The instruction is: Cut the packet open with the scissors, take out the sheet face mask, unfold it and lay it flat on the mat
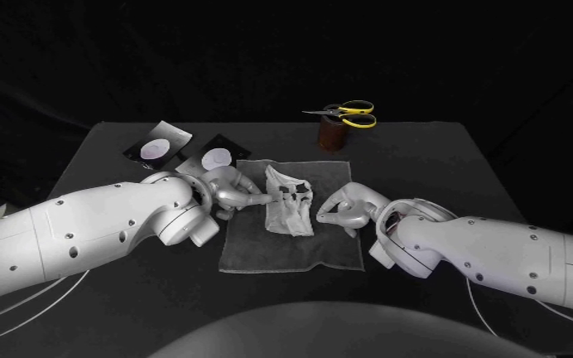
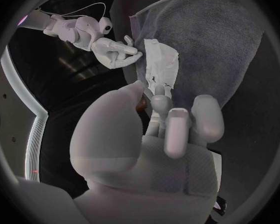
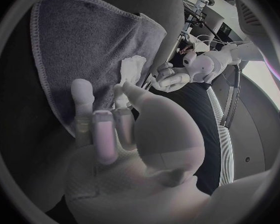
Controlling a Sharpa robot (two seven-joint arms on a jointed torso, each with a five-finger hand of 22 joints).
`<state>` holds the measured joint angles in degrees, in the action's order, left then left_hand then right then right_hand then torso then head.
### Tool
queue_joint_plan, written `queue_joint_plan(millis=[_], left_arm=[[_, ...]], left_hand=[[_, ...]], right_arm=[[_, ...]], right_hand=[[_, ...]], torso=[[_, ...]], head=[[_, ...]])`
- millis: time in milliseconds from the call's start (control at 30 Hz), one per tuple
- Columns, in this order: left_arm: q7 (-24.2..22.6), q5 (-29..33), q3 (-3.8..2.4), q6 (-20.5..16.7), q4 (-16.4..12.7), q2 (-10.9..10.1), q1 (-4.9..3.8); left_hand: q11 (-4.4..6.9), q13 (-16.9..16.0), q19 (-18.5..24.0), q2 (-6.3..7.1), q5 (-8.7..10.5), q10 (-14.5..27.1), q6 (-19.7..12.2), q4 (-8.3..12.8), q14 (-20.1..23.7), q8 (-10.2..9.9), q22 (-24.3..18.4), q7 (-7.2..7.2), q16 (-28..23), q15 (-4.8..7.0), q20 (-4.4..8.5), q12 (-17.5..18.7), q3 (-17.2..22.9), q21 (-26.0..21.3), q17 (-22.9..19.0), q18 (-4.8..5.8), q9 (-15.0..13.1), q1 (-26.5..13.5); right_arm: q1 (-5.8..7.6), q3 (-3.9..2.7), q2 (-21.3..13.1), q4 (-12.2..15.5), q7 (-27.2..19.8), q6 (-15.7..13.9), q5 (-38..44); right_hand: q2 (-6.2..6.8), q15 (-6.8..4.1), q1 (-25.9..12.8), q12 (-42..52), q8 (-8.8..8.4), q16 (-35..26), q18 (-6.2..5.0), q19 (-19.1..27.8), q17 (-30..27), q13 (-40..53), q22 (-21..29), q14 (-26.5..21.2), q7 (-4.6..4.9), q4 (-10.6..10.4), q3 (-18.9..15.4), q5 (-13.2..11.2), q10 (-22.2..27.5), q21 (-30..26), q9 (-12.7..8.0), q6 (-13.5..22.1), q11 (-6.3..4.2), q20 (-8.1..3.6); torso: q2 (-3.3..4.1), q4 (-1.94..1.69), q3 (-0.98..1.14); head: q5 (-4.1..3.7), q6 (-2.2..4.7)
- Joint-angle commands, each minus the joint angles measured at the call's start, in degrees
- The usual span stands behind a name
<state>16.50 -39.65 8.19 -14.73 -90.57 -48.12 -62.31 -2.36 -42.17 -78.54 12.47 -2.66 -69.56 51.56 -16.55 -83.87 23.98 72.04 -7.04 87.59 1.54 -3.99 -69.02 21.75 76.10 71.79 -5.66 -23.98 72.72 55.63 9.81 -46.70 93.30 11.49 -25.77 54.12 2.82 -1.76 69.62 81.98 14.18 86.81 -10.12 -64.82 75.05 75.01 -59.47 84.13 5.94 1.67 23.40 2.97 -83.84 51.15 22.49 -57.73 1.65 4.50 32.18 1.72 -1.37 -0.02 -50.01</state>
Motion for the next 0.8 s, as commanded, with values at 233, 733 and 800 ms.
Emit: queue_joint_plan(millis=[233, 733, 800], left_arm=[[7.8, -7.8, 0.33, 1.5, -0.4, 1.4, 0.22], [11.3, -10.3, 0.43, 4.8, -0.2, 2.4, 0.25], [11.4, -10.5, 0.44, 5.1, -0.2, 2.6, 0.24]], left_hand=[[0.41, -2.9, -1.2, -0.90, -0.14, -0.7, 1.0, -0.1, -2.5, 1.0, 1.4, 0.56, 0.4, 0.23, 0.15, -1.8, -2.8, 1.4, 1.9, 1.36, 0.1, -1.9], [0.89, -6.5, -2.2, -3.61, -0.14, -2.0, 2.2, -0.3, -3.0, 0.9, 3.1, 1.10, 0.6, 0.68, 0.61, -3.3, -5.7, 2.8, 4.2, 1.76, 0.6, -5.4], [0.89, -6.5, -2.2, -3.67, -0.14, -2.0, 2.2, -0.3, -3.0, 0.9, 3.1, 1.10, 0.6, 0.68, 0.61, -3.3, -5.8, 2.8, 4.2, 1.76, 0.6, -5.5]], right_arm=[[-0.84, -0.01, 1.1, -0.2, 2.3, -2.0, 3.3], [-1.21, -0.01, 1.4, -0.2, 2.8, -2.6, 4.5], [-1.22, -0.01, 1.5, -0.2, 2.9, -2.5, 4.6]], right_hand=[[0.77, -0.35, -0.6, 0.8, -0.17, 0.7, 1.20, -0.9, 8.1, 6.7, -0.6, 3.7, 0.14, 0.2, 0.1, -0.1, -3.3, 0.9, -0.3, -0.4, -0.26, -0.21], [1.49, -0.21, -1.1, 1.3, -0.54, 0.9, 1.27, -1.0, 8.7, 7.3, -0.9, 3.9, 0.35, 0.5, -0.1, -0.1, -3.5, 1.3, -0.6, -0.2, -0.08, -0.17], [1.56, -0.19, -1.2, 1.4, -0.56, 0.9, 1.26, -1.0, 8.7, 7.4, -0.9, 3.9, 0.37, 0.5, -0.1, -0.1, -3.5, 1.2, -0.6, -0.2, -0.06, -0.16]], torso=[[-0.03, -0.01, 0.00], [-0.03, 0.00, 0.00], [-0.02, 0.03, 0.00]], head=[[0.02, 0.01], [-0.01, 0.01], [-0.06, 0.01]])
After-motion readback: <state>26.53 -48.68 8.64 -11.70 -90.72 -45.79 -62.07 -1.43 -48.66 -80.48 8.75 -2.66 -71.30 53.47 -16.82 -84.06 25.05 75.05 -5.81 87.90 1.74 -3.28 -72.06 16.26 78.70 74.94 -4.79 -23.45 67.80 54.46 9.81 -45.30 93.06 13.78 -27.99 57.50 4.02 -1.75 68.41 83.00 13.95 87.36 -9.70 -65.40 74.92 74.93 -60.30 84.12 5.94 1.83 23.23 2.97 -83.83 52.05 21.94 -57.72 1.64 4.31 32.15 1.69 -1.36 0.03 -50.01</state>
